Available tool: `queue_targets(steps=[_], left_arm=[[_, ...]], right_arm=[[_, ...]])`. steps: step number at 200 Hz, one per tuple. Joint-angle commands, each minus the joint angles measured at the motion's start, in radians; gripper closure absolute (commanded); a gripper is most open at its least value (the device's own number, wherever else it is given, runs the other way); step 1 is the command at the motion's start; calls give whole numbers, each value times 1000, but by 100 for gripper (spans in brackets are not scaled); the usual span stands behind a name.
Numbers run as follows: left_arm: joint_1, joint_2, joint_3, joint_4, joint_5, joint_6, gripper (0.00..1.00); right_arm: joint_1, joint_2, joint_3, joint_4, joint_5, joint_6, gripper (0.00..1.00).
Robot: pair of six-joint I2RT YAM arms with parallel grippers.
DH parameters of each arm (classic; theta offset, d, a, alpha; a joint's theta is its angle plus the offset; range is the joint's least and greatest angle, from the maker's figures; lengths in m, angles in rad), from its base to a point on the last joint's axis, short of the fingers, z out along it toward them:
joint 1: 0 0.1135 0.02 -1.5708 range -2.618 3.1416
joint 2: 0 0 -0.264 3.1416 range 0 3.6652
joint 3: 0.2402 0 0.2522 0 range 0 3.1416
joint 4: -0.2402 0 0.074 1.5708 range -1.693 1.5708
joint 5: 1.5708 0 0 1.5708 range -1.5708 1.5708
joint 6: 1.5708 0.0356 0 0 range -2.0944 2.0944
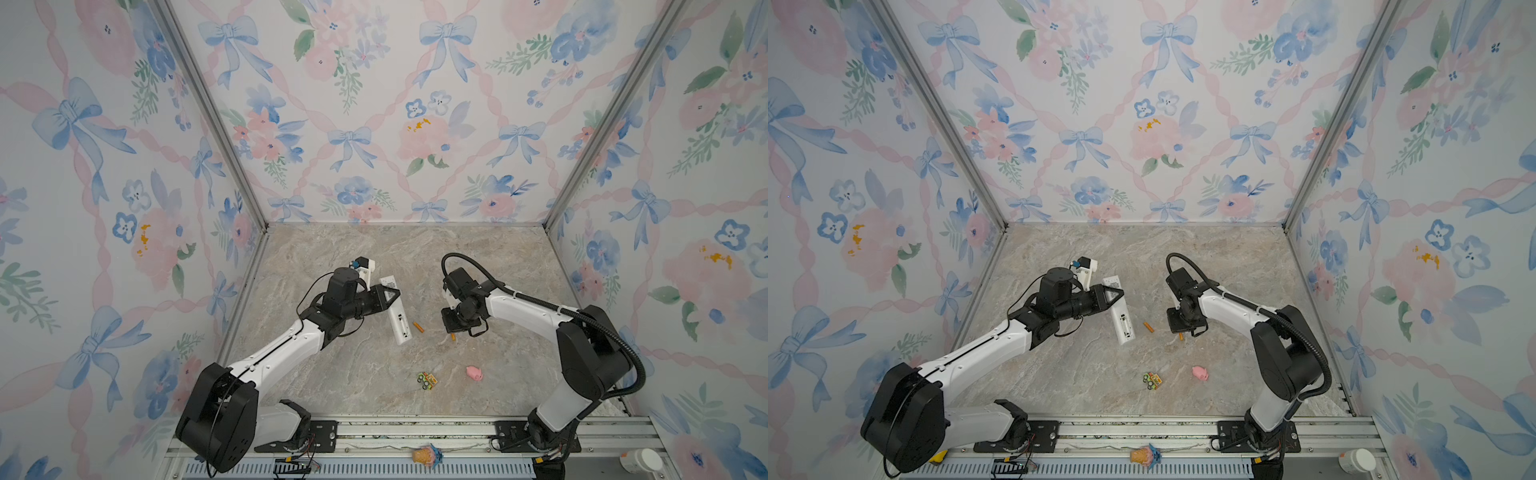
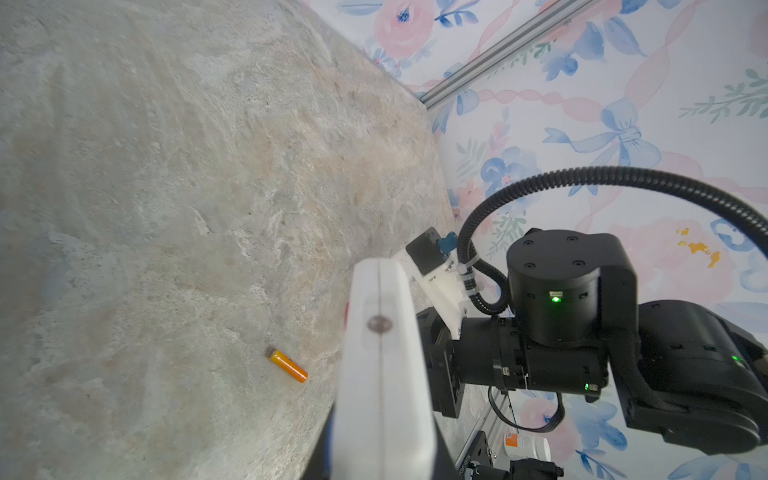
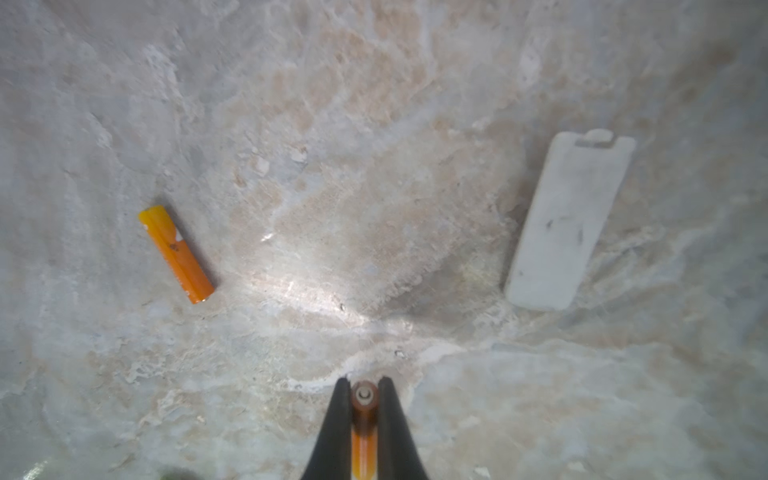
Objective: Load the batteries into the remote control
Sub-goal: 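Lift the orange battery with the right gripper and carry it to the remote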
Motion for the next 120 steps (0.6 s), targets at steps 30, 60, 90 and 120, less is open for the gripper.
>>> queue_targets(steps=[30, 60, 90, 120], left_arm=[[22, -1, 14, 64, 39, 9, 100], [34, 6, 15, 67, 44, 10, 100], [42, 7, 16, 78, 44, 6, 100], [47, 14, 15, 108, 47, -3, 100]], right_arm=[[16, -83, -21, 50, -11, 8, 100], [20, -119, -24, 74, -17, 5, 100], [24, -169, -24, 96, -26, 4, 100], [26, -207, -13, 97, -30, 2, 100]])
